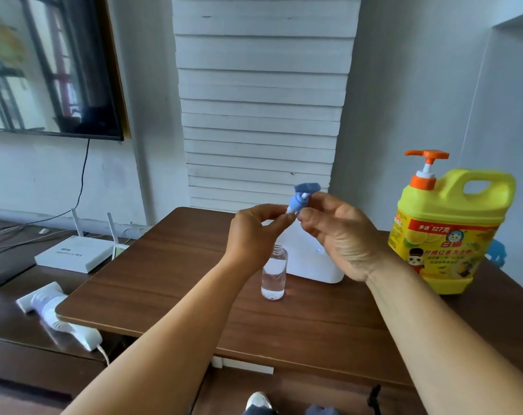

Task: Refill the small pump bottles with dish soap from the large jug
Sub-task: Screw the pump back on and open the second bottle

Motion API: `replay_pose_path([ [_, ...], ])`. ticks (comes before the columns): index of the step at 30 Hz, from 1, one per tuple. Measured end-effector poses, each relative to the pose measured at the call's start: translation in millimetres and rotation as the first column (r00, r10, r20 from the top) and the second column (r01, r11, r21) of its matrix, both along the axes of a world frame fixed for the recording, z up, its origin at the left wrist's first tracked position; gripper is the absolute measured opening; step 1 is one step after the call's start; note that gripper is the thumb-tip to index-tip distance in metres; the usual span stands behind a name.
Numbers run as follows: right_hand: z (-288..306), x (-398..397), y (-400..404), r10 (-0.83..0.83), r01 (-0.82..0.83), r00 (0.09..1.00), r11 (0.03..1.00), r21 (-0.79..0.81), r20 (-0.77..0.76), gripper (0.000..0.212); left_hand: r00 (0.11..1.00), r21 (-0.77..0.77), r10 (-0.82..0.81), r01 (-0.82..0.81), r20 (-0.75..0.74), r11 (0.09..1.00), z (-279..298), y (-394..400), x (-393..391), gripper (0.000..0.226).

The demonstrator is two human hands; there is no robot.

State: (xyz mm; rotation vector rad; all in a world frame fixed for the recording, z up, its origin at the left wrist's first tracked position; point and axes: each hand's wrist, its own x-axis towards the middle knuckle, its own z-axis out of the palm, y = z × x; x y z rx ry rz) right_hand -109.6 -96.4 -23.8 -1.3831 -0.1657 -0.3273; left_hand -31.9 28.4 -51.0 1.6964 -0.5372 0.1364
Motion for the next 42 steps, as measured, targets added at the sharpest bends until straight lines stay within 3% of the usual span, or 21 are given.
replay_pose_path([
  [5,9,16,17,-0.352,0.366,0.931,0.892,-0.265,0.100,0.008,0.997,-0.098,-0.054,0.049,-0.048,0.994,1,8,0,0.031],
  [8,13,18,17,-0.398,0.431,0.902,0.843,-0.321,0.166,0.012,0.996,-0.041,-0.079,0.078,-0.038,0.996,-13,16,0,0.064],
  [10,14,18,15,-0.402,0.433,0.902,0.831,-0.350,0.161,0.014,0.993,0.044,-0.095,0.099,-0.076,0.994,-29,19,-1,0.074],
  [15,10,20,17,-0.404,0.432,0.901,0.812,-0.393,0.157,0.016,0.993,0.136,-0.076,0.087,-0.086,0.987,-56,17,-5,0.041],
  [20,17,19,13,-0.434,0.478,0.878,0.802,-0.357,0.202,0.017,0.996,0.148,-0.049,0.060,-0.075,0.987,-60,15,-4,0.044],
  [27,5,26,11,-0.409,0.418,0.902,0.756,-0.504,0.136,0.008,0.994,0.117,-0.069,0.080,-0.090,0.990,-66,15,0,0.046],
  [30,-6,28,15,-0.378,0.341,0.924,0.752,-0.564,0.055,0.001,0.992,0.108,-0.081,0.091,-0.093,0.990,-67,15,0,0.046],
  [35,-26,30,16,-0.324,0.184,0.938,0.763,-0.619,-0.120,0.007,0.989,0.092,-0.110,0.119,-0.099,0.989,-71,15,3,0.045],
  [42,-39,30,14,-0.256,0.111,0.938,0.862,-0.495,-0.235,0.016,0.989,0.093,-0.120,0.128,-0.086,0.987,-74,16,6,0.047],
])
